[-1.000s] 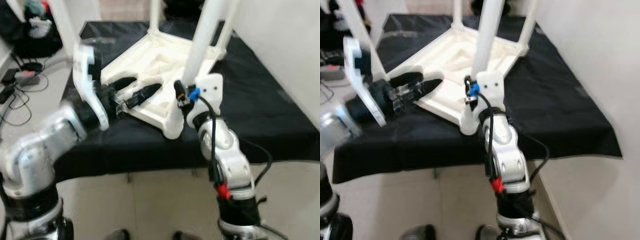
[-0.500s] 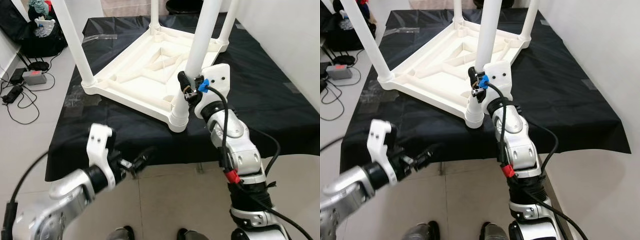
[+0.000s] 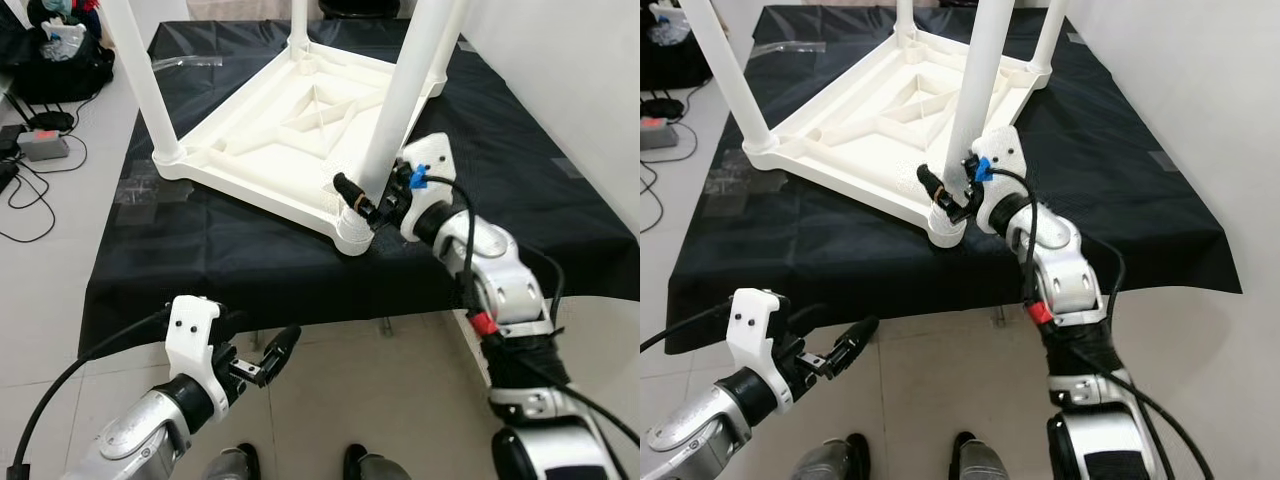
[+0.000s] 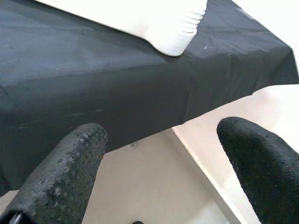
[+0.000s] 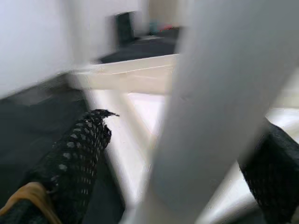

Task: Building children table

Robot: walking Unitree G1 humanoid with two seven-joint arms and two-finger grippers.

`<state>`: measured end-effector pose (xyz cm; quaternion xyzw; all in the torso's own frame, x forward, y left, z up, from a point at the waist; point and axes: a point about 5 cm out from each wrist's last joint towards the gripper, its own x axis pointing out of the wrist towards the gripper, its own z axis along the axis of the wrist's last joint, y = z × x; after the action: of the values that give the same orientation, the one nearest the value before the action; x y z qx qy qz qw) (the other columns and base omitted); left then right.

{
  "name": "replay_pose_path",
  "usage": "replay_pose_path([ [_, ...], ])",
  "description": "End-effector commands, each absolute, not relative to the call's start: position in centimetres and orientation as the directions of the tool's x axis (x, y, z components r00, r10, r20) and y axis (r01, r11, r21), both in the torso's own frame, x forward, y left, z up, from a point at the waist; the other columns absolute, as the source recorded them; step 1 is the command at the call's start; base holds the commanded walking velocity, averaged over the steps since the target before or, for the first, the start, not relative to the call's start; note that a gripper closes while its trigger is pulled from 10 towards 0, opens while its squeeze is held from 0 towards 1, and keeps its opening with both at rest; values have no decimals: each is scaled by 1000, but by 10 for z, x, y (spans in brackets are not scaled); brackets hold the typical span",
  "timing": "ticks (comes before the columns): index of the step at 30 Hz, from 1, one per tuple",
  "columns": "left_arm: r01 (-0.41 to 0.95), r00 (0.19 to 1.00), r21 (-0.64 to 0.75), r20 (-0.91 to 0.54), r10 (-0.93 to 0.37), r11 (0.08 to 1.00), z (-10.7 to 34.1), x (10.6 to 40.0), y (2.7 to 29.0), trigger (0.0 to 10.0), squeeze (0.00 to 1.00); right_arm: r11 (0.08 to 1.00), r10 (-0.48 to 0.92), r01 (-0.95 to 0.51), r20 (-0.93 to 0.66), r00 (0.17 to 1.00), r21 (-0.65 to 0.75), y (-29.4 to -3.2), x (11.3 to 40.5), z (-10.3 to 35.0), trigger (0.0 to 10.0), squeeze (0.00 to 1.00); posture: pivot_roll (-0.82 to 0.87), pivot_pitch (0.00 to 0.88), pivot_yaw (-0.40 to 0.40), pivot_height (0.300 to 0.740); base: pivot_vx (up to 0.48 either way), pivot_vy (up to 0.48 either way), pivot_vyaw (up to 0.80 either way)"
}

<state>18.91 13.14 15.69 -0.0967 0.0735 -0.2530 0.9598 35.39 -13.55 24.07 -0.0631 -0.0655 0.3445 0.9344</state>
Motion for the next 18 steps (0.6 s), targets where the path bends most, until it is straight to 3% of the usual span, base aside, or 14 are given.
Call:
replay_pose_path([
  [1,488,857,-205,-70,-510,848,159,184,126,10000,0,686,727,-714,110,677,-140,-136,354,249,10000,0,13,223,-81,740,0,0,0],
  [4,493,857,-197,-62,-512,848,159,182,125,10000,0,628,778,-769,114,618,-122,-135,357,254,10000,0,16,227,-82,740,0,0,0],
  [6,512,845,-189,-67,-531,838,160,172,121,10000,0,504,862,-858,131,491,-100,-134,361,268,10000,0,23,237,-88,740,0,0,0],
  [7,512,845,-189,-67,-531,838,160,172,121,10000,0,504,862,-858,131,491,-100,-134,361,268,10000,0,23,237,-88,740,0,0,0],
  [8,529,831,-199,-73,-551,825,162,164,119,10000,0,463,883,-881,136,449,-101,-136,362,274,3216,0,24,239,-88,740,0,0,0],
  [9,529,831,-199,-73,-551,825,162,164,119,10000,0,463,883,-881,136,449,-101,-136,362,274,3216,0,24,239,-88,740,0,0,0],
  [10,547,814,-217,-87,-575,808,162,155,116,10000,0,440,894,-892,142,425,-99,-139,364,278,0,0,24,247,-90,740,0,0,0],
  [13,569,787,-237,-118,-605,787,157,138,112,10000,0,403,912,-909,137,388,-110,-146,366,284,0,0,26,250,-90,740,0,0,0],
  [18,560,797,-241,-105,-595,793,155,137,111,10000,0,356,931,-928,129,342,-113,-155,364,289,0,0,20,254,-90,740,0,0,0],
])
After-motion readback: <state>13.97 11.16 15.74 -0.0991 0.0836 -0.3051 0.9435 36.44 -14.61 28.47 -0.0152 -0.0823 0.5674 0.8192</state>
